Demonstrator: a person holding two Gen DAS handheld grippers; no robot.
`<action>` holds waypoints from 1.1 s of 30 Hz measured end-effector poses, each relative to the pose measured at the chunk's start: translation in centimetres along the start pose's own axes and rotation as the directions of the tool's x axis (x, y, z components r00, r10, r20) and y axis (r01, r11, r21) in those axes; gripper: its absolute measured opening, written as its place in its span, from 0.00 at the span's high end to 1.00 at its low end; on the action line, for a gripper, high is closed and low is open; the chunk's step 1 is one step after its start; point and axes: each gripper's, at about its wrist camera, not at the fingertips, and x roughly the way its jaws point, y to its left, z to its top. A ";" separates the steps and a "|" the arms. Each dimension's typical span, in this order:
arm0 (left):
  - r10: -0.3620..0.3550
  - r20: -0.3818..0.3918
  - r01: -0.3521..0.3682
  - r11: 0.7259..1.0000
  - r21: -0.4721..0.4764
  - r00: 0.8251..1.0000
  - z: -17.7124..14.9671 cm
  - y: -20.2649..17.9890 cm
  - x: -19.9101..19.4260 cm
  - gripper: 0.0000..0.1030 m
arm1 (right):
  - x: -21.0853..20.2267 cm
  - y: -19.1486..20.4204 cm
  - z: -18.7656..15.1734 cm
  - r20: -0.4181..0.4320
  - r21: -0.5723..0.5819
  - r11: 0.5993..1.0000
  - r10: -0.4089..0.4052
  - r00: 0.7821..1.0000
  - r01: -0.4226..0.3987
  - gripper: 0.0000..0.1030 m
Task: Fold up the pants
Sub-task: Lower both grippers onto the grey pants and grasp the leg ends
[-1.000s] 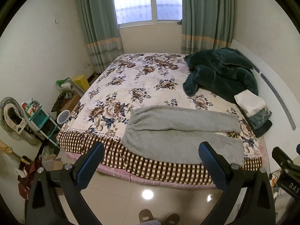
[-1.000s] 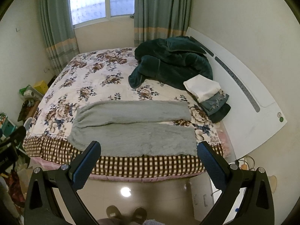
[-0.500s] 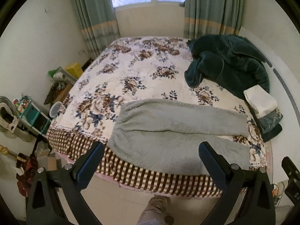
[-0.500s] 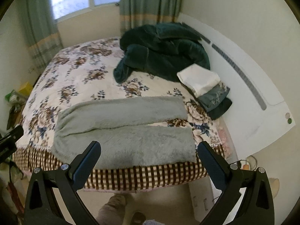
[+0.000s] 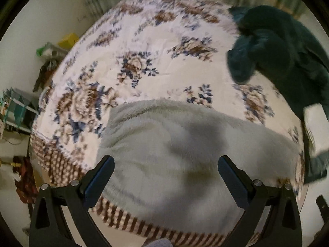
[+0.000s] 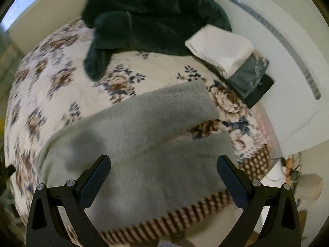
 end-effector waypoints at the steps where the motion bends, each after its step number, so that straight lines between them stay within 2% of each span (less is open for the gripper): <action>1: 0.006 -0.017 -0.007 1.000 -0.019 1.000 0.9 0.0 1.3 0.00 | 3.2 0.6 1.9 -0.017 0.029 0.999 -0.018 1.000 0.018 0.00; 5: 0.012 -0.092 -0.023 0.992 -0.126 0.996 6.1 -0.2 9.2 0.00 | 13.1 1.6 6.7 -0.078 0.105 0.993 -0.053 0.996 0.061 0.00; 7: 0.027 -0.134 -0.050 0.985 -0.164 0.991 8.2 -0.5 13.5 0.00 | 19.1 1.8 9.3 -0.123 0.153 0.986 -0.047 0.991 0.066 0.00; 10: 0.014 -0.203 -0.060 0.973 -0.222 0.979 11.1 -1.1 19.1 0.00 | 26.2 1.9 11.9 -0.179 0.194 0.978 -0.040 0.983 0.075 0.00; 16: -0.013 -0.330 -0.098 0.943 -0.318 0.944 13.6 -1.6 27.8 0.00 | 35.2 1.6 14.8 -0.247 0.239 0.963 -0.064 0.967 0.125 0.00; 20: -0.043 -0.410 -0.135 0.908 -0.396 0.911 12.7 -0.6 31.2 0.00 | 39.5 0.7 15.9 -0.293 0.288 0.946 -0.062 0.954 0.150 0.00; 22: -0.074 -0.444 -0.149 0.882 -0.447 0.893 12.1 0.1 32.6 0.00 | 40.9 0.3 16.0 -0.318 0.317 0.935 -0.054 0.947 0.160 0.00; 25: -0.113 -0.446 -0.143 0.854 -0.501 0.888 11.7 0.8 33.7 0.02 | 42.9 -0.1 15.9 -0.348 0.360 0.918 -0.033 0.937 0.166 0.00; 27: -0.116 -0.417 -0.126 0.851 -0.510 0.901 12.0 1.0 33.4 0.09 | 43.9 -0.1 15.7 -0.367 0.374 0.911 -0.027 0.930 0.174 0.06; 28: -0.118 -0.402 -0.116 0.851 -0.512 0.908 12.1 1.1 33.0 0.18 | 44.2 0.0 15.5 -0.373 0.379 0.909 -0.023 0.928 0.175 0.09; 29: -0.119 -0.377 -0.100 0.853 -0.513 0.918 12.1 1.2 32.3 0.38 | 44.3 0.2 15.4 -0.376 0.382 0.908 -0.019 0.927 0.173 0.17; 30: -0.116 -0.343 -0.082 0.856 -0.511 0.932 12.1 1.5 31.1 0.52 | 44.3 0.2 15.2 -0.374 0.384 0.907 -0.017 0.927 0.171 0.29; 31: -0.117 -0.322 -0.069 0.856 -0.513 0.940 11.9 1.8 30.3 0.74 | 44.0 0.4 14.9 -0.362 0.379 0.910 -0.020 0.932 0.167 0.36; 32: -0.129 -0.302 -0.047 0.856 -0.515 0.945 11.7 2.2 29.6 0.89 | 43.7 0.6 14.8 -0.356 0.367 0.915 -0.030 0.934 0.169 0.57; 33: -0.159 -0.272 -0.003 0.857 -0.515 0.949 11.3 2.7 28.4 0.91 | 43.3 0.6 14.6 -0.349 0.351 0.920 -0.045 0.936 0.175 0.81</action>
